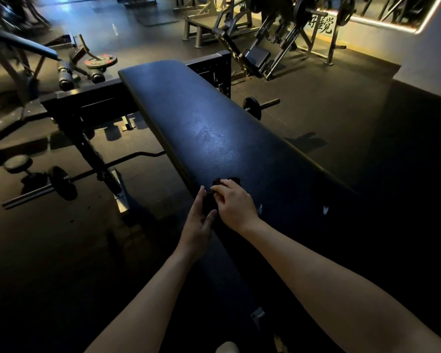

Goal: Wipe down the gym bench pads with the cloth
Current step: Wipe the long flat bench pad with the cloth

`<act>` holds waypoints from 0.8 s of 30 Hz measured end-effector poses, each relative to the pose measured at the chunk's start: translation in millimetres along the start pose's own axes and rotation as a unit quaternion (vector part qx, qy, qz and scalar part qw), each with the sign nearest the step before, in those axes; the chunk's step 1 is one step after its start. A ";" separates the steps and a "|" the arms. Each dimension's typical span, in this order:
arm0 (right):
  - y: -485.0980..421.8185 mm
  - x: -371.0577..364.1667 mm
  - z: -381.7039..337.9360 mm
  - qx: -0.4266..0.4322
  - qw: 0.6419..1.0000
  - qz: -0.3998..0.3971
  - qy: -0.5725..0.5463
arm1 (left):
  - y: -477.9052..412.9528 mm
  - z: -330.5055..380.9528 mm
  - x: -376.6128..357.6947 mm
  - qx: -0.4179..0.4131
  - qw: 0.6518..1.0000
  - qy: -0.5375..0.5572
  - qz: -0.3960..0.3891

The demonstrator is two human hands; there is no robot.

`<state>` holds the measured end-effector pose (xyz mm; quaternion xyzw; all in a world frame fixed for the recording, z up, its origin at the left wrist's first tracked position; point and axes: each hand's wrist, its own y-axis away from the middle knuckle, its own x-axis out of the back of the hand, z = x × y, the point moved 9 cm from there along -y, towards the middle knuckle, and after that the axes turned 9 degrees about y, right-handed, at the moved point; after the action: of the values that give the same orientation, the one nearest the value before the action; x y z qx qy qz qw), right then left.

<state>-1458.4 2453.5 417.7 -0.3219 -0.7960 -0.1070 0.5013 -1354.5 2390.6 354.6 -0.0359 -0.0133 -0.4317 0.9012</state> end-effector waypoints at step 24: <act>17.7 -18.6 -16.9 0.049 0.996 0.066 0.026 | -35.0 9.1 52.9 -0.044 0.964 -0.205 0.164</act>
<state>-1429.7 2451.2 406.9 -0.3461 -0.7641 -0.0424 0.5427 -1348.5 2328.3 368.4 -0.1644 -0.1728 -0.2620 0.9351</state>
